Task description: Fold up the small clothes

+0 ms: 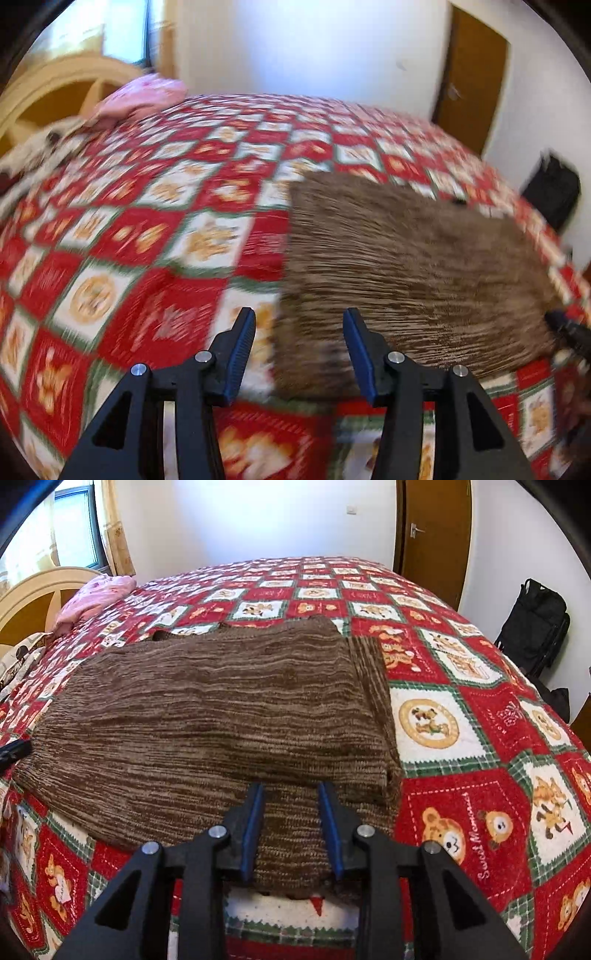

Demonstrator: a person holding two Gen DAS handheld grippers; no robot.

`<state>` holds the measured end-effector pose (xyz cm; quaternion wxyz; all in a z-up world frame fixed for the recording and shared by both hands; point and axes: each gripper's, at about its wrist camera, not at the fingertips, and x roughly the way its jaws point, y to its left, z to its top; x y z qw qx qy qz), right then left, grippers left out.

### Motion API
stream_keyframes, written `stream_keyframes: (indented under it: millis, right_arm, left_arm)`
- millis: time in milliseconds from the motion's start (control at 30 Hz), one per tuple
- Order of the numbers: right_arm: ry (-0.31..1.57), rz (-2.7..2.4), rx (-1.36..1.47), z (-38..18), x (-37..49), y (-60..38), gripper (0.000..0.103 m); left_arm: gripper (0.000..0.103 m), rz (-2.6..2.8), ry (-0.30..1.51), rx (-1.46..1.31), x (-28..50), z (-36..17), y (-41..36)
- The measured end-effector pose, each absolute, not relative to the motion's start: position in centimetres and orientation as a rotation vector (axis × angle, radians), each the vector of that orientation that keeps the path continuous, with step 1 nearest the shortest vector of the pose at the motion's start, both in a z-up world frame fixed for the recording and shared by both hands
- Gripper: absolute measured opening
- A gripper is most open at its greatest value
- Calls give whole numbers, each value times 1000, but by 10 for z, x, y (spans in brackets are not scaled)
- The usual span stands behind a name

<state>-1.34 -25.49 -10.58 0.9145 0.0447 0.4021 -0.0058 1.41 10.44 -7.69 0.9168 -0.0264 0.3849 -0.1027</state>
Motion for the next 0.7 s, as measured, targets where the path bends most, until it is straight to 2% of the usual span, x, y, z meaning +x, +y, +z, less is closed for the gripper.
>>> stream_keyframes:
  millis: [167,400,600,700]
  right_arm:
    - [818,1,94,-107,-13,-252,41]
    - [813,3,79,-108,-14,-248,47]
    - [808,12,89,-108,-15,-247,50]
    - [808,15,82,-109,-15,-245,52]
  left_arm:
    - [55,-163,765,-176,-5,-76,140]
    - [56,-216,809,-322,-1,-88,130]
    - [65,-223,852,-482,2,-105,124]
    - [75,-220,850,-484,4,-103,117]
